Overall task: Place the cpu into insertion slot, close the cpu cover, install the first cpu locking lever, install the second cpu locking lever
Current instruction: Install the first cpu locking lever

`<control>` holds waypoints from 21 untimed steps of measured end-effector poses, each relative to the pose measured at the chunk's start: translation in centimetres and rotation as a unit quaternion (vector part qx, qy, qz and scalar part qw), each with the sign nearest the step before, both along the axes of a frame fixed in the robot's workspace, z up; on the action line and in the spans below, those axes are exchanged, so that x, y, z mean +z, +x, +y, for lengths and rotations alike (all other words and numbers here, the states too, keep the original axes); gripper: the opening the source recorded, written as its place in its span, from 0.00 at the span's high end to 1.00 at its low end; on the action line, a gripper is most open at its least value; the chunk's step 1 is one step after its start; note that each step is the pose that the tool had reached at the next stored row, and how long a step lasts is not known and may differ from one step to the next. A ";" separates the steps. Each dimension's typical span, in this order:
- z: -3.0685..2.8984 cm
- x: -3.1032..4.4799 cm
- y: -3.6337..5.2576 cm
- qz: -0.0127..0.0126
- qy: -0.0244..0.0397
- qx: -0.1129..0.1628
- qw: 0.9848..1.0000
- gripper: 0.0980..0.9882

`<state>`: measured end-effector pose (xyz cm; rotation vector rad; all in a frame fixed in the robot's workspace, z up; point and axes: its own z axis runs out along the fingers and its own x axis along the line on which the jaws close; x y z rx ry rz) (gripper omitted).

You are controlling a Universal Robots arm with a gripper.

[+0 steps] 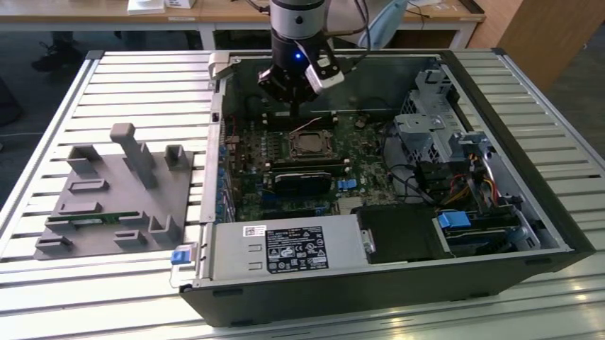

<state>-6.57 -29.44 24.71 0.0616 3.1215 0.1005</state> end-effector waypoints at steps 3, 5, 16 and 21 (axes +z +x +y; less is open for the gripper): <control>0.00 -0.11 0.00 0.000 0.000 0.000 1.000 0.99; 0.00 -0.16 0.00 0.000 0.000 0.000 1.000 0.99; 0.00 -0.41 0.00 0.000 0.000 0.000 1.000 0.99; 0.00 -0.52 0.00 0.000 0.001 0.000 1.000 0.99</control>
